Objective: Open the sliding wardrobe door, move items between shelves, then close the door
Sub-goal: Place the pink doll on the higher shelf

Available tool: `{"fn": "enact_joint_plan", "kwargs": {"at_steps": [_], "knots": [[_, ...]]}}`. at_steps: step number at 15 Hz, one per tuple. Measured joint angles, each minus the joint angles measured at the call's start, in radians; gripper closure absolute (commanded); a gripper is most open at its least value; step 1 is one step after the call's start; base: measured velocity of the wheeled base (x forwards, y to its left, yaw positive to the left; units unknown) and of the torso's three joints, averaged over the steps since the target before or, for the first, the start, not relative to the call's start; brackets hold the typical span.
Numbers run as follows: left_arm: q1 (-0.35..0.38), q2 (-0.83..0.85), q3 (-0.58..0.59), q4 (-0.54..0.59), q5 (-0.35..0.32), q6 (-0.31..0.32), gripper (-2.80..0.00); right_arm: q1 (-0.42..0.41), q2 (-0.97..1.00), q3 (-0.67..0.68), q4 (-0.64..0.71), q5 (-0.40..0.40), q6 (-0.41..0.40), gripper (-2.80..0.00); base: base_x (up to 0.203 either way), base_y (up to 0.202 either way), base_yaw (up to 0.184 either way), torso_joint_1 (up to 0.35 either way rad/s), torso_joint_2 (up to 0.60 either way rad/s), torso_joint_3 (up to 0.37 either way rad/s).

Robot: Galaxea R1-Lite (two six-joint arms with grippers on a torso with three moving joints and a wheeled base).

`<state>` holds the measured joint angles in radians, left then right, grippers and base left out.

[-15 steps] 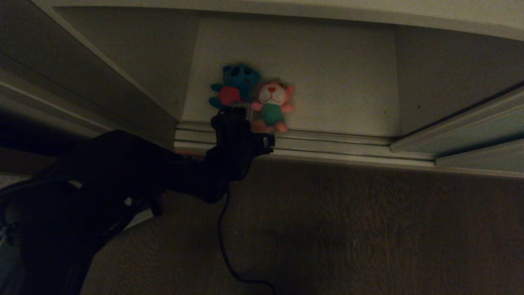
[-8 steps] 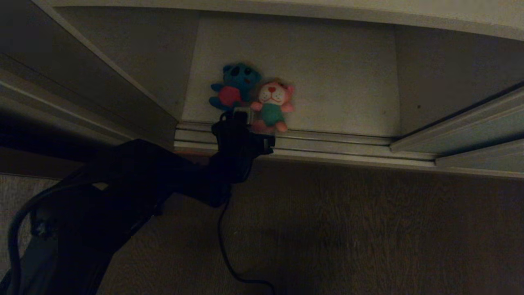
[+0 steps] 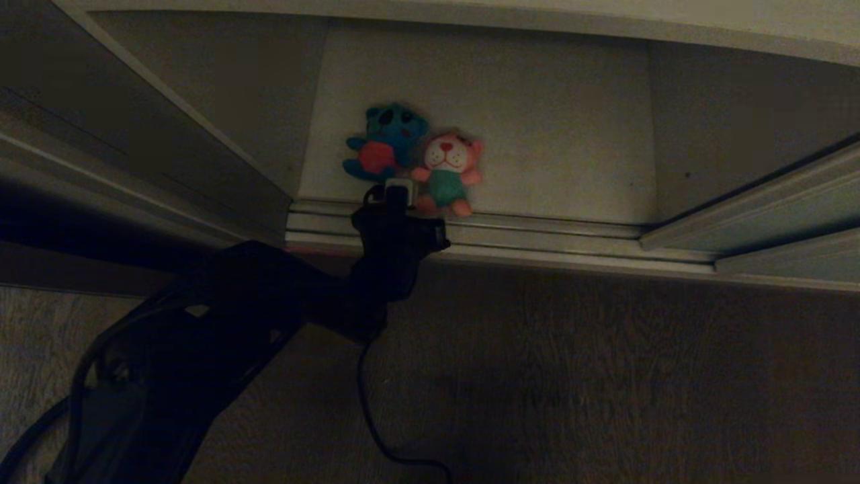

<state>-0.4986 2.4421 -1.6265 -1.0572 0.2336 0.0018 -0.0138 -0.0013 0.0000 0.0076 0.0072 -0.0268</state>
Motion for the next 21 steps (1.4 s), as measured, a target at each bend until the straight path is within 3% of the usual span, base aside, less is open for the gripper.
{"fn": "enact_joint_plan", "kwargs": {"at_steps": [10,13,16,19,21], "knots": [[0.009,0.012,-0.052,0.039,-0.028,-0.025,0.0,0.0,0.0,0.0,0.0,0.0,0.0,0.0,0.0,0.0,0.0,0.0,0.0,0.0],[0.008,-0.058,-0.021,0.068,-0.024,-0.04,0.0,0.0,0.0,0.0,0.0,0.0,0.0,0.0,0.0,0.0,0.0,0.0,0.0,0.0],[-0.009,-0.155,0.047,0.175,-0.018,-0.048,0.0,0.0,0.0,0.0,0.0,0.0,0.0,0.0,0.0,0.0,0.0,0.0,0.0,0.0],[-0.047,-0.199,0.072,0.186,0.053,-0.045,0.0,0.0,0.0,0.0,0.0,0.0,-0.001,0.0,0.0,0.0,0.0,0.0,0.0,0.0],[-0.059,-0.224,0.1,0.193,0.048,-0.034,0.0,0.0,0.0,0.0,0.0,0.0,0.0,0.0,0.0,0.0,0.0,0.0,0.0,0.0]]}}
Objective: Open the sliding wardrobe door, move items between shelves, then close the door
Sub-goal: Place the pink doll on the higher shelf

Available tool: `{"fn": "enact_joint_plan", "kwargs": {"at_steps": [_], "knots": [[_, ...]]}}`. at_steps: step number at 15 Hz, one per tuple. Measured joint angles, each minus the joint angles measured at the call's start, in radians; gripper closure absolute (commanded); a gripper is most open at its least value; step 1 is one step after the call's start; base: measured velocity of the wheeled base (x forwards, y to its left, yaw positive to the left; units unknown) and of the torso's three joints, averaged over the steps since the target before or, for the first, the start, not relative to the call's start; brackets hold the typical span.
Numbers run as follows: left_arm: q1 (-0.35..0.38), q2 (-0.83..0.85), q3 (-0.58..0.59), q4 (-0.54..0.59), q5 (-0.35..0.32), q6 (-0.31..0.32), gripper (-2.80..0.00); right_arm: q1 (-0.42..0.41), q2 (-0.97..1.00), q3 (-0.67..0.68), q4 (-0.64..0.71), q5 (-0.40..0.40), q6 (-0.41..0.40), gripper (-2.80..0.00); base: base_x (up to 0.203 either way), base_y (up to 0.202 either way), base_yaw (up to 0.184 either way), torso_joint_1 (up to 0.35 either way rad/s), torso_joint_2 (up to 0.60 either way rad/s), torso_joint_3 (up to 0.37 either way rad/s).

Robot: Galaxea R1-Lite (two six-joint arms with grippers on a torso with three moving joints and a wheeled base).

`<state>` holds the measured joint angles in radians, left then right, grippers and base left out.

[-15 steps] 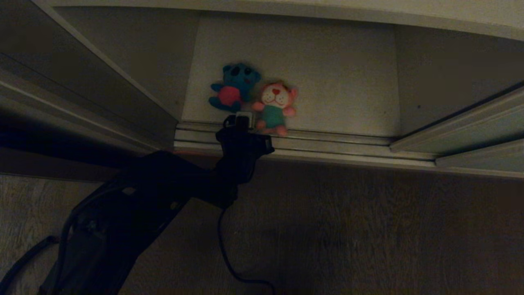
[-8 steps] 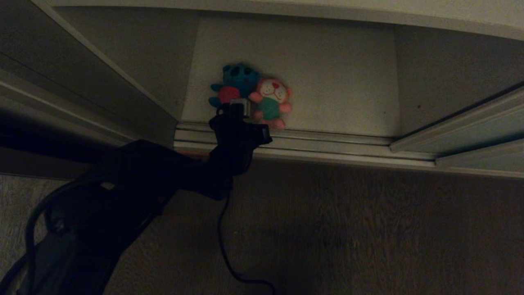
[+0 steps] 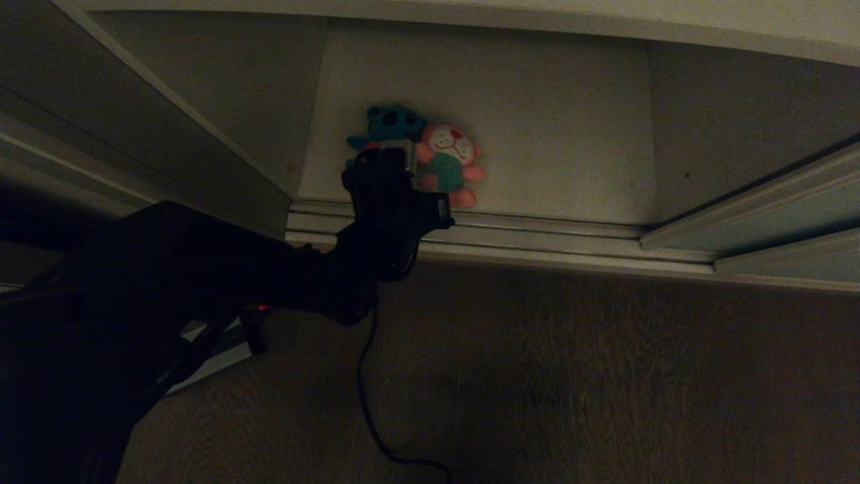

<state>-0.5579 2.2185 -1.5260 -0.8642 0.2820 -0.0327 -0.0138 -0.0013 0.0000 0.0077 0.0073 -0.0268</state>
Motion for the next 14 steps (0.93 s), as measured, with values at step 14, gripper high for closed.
{"fn": "enact_joint_plan", "kwargs": {"at_steps": [14], "knots": [[-0.05,-0.332,0.395,0.105,-0.021,0.012,0.0,0.0,0.0,0.0,0.0,0.0,0.0,0.0,0.0,0.0,0.0,0.0,0.0,0.0]]}}
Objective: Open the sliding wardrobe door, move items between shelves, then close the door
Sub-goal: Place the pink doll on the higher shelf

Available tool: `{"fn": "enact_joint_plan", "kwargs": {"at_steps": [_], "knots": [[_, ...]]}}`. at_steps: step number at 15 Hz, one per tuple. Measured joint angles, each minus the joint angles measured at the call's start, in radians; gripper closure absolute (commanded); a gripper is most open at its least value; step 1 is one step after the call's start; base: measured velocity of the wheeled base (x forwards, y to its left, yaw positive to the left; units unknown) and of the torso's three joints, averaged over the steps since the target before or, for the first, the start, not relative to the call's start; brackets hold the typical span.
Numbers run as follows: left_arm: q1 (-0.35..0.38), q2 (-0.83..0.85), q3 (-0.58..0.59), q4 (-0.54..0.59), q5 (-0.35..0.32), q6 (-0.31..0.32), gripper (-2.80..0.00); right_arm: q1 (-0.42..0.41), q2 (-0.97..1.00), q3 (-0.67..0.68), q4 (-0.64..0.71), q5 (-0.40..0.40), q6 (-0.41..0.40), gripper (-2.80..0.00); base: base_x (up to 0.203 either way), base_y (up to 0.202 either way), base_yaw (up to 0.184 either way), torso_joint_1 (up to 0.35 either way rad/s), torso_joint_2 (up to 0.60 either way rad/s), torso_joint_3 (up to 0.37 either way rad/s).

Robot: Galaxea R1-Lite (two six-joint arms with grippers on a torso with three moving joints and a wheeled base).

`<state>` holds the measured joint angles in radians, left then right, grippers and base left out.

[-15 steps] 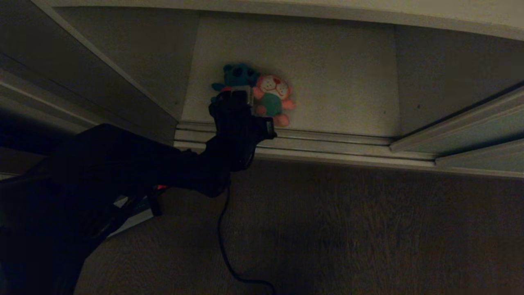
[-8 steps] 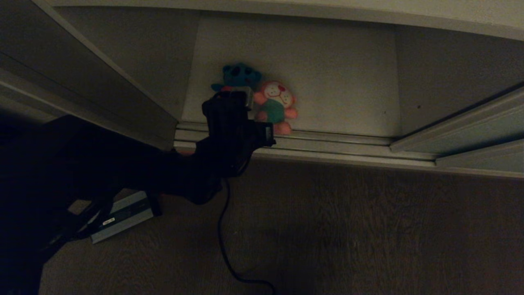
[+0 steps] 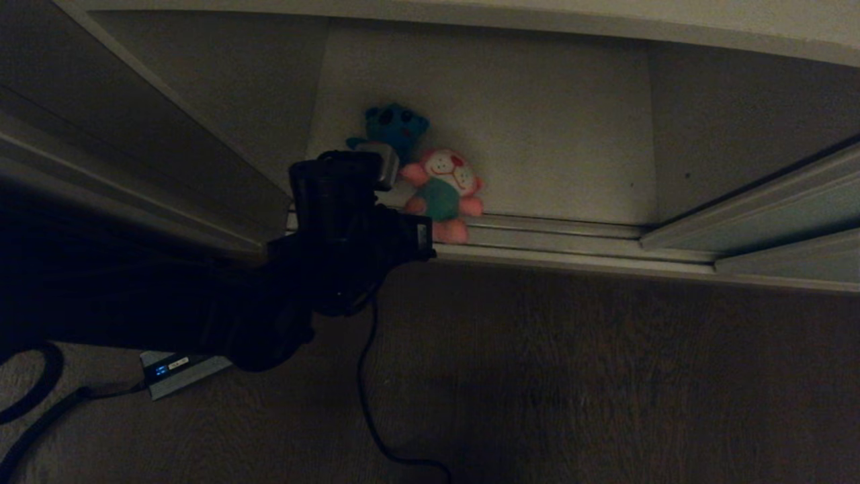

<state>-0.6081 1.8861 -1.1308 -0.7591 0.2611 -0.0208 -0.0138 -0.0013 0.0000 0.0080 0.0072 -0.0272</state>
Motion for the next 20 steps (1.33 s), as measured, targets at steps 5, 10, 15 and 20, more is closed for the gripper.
{"fn": "enact_joint_plan", "kwargs": {"at_steps": [5,10,15,20], "knots": [[-0.028,-0.123,0.094,0.077,0.008,-0.01,0.0,0.0,0.0,0.0,0.0,0.0,0.0,0.0,0.0,0.0,0.0,0.0,0.0,0.0],[-0.044,-0.256,0.186,0.159,0.008,-0.012,0.0,0.0,0.0,0.0,0.0,0.0,0.0,0.0,0.0,0.0,0.0,0.0,0.0,0.0],[-0.058,-0.406,0.358,0.253,0.007,-0.011,0.0,0.0,0.0,0.0,0.0,0.0,0.0,0.0,0.0,0.0,0.0,0.0,0.0,0.0],[-0.092,-0.639,0.438,0.406,0.008,-0.009,0.0,0.0,0.0,0.0,0.0,0.0,0.0,0.0,0.0,0.0,0.0,0.0,0.0,0.0]]}}
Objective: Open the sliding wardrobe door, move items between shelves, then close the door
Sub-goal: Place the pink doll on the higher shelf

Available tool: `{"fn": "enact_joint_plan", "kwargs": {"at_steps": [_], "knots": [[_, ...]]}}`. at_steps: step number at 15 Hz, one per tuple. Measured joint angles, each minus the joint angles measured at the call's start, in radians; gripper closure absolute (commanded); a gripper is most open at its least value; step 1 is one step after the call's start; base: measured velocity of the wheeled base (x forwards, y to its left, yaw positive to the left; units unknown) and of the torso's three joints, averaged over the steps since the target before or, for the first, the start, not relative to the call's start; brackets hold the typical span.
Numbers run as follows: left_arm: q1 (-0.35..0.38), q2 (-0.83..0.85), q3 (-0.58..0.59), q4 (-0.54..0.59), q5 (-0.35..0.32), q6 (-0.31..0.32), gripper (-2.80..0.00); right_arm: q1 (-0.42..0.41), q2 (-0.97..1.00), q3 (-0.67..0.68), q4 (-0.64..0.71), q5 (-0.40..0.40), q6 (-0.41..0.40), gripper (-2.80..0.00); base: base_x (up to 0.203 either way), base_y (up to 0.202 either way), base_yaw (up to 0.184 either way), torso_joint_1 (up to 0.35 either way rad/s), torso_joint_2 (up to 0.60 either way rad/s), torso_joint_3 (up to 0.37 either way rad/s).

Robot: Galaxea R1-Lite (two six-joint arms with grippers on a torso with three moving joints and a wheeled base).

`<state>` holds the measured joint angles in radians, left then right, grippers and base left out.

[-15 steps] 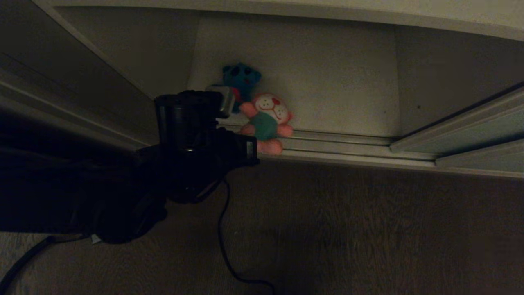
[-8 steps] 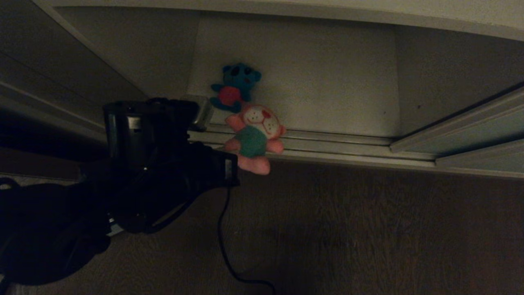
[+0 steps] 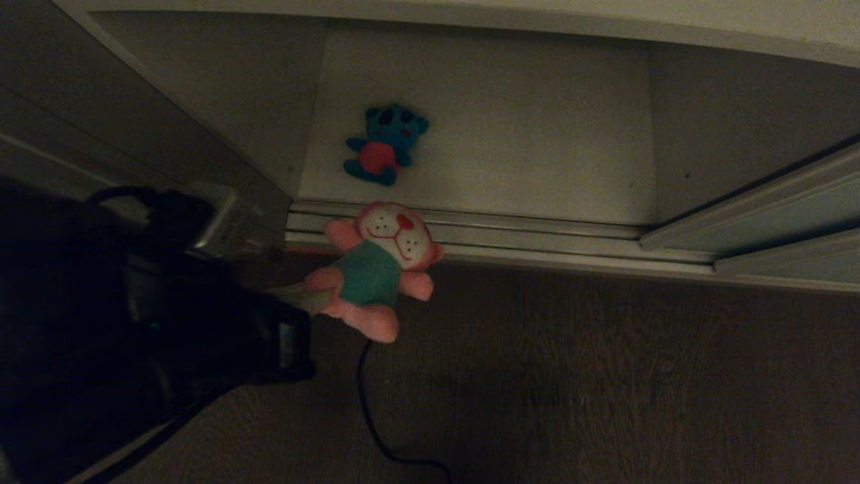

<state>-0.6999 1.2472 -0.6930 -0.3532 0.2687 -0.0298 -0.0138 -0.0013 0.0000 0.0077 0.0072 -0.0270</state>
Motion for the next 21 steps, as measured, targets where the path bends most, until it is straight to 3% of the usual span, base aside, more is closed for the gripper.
{"fn": "enact_joint_plan", "kwargs": {"at_steps": [5,7,13,17,21], "knots": [[-0.015,-0.381,0.042,0.402,-0.008,0.006,0.0,0.0,0.0,0.0,0.0,0.0,0.0,0.0,0.0,0.0,0.0,0.0,0.0,0.0],[0.004,-0.476,0.038,0.493,-0.02,0.012,0.0,0.0,0.0,0.0,0.0,0.0,0.0,0.0,0.0,0.0,0.0,0.0,0.0,0.0],[0.014,-0.567,-0.006,0.502,-0.058,0.018,0.0,0.0,0.0,0.0,0.0,0.0,0.0,0.0,0.0,0.0,0.0,0.001,0.0,0.147],[0.015,-0.566,-0.031,0.503,-0.16,0.017,0.0,0.0,0.0,0.0,0.0,0.0,0.0,0.0,0.0,0.0,0.0,0.003,0.0,0.2],[0.025,-0.55,-0.05,0.503,-0.162,0.015,0.0,0.0,0.0,0.0,0.0,0.0,0.0,0.0,0.0,0.0,0.0,0.004,0.0,0.201]]}}
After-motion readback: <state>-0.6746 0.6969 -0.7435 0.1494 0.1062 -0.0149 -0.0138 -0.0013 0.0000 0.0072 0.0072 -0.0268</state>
